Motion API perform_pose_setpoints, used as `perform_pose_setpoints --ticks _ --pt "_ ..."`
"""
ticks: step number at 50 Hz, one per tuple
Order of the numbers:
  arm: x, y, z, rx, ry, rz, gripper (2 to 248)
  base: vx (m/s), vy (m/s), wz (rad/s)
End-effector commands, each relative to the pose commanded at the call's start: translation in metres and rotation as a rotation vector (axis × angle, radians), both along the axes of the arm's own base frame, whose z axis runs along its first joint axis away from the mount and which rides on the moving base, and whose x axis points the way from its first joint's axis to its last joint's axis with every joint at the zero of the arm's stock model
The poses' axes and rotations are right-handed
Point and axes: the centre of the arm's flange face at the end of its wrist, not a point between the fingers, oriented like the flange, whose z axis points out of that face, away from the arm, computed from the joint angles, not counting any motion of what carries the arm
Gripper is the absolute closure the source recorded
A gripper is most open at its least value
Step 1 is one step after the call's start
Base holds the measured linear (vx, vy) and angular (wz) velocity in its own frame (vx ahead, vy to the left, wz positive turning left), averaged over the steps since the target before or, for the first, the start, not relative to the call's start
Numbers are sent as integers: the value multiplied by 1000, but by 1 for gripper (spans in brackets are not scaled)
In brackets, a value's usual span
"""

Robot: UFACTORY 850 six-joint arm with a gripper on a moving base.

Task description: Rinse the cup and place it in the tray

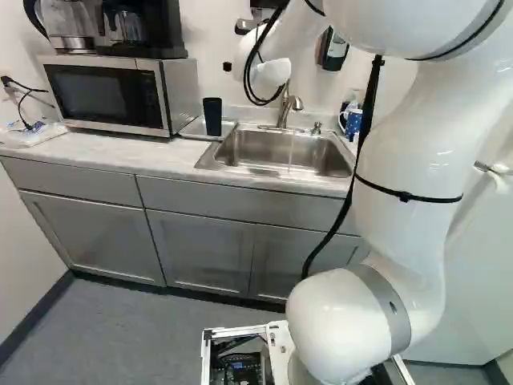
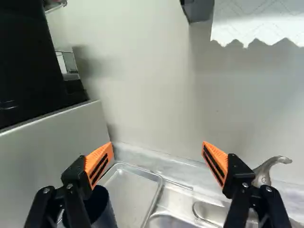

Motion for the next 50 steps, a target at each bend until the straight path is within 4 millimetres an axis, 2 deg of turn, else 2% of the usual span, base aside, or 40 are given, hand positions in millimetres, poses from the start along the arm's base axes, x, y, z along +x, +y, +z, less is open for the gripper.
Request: perform_pose_setpoints --ticks 50 --pt "18 -42 47 2 -19 -71 3 0 0 0"
